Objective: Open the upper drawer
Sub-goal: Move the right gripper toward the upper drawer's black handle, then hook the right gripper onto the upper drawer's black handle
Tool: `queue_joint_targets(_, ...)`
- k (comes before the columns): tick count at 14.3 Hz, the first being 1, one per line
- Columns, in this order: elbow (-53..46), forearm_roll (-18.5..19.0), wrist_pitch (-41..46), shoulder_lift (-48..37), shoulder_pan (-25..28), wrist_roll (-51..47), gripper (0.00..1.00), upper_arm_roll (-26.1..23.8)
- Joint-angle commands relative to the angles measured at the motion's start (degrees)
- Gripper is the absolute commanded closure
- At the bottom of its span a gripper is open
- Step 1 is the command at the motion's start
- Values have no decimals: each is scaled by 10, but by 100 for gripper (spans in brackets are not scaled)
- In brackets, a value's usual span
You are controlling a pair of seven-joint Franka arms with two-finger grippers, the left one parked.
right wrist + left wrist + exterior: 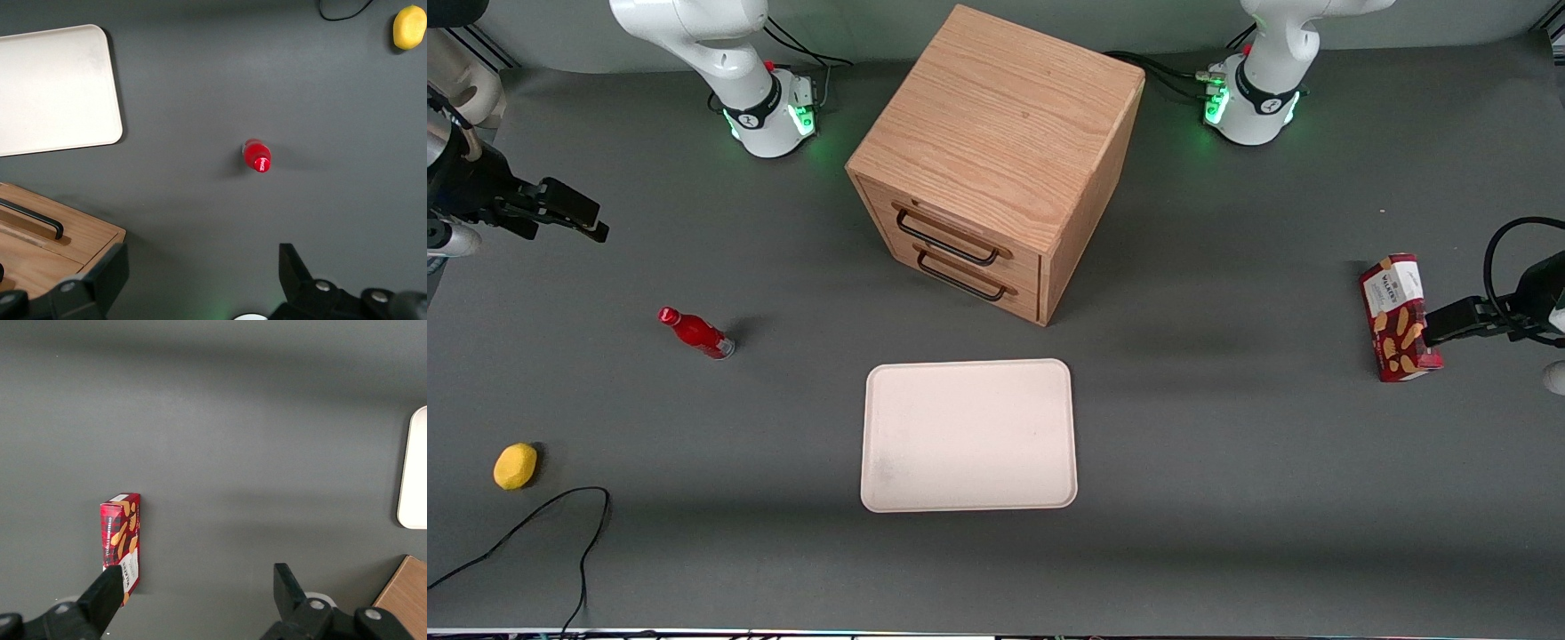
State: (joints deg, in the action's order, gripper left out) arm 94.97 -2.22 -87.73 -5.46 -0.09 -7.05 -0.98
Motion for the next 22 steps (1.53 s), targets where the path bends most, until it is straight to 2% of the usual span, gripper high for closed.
queue_joint_targets(1, -16, 4, 13, 7, -2, 40, 0, 2)
queue_joint_targets(6, -56, -3, 9, 62, 3, 46, 0, -9)
queue_joint_targets(10, -79, -22, -27, 119, 6, 51, 0, -105)
queue_joint_targets(15, -85, -16, -54, 170, 12, 50, 0, -284)
queue_joint_targets(17, -91, -14, -72, 189, 18, 69, 0, -314)
queue_joint_targets(19, -89, -17, -73, 200, 19, 129, 0, -343)
queue_joint_targets(22, -84, -23, -74, 219, 27, 178, 0, -349)
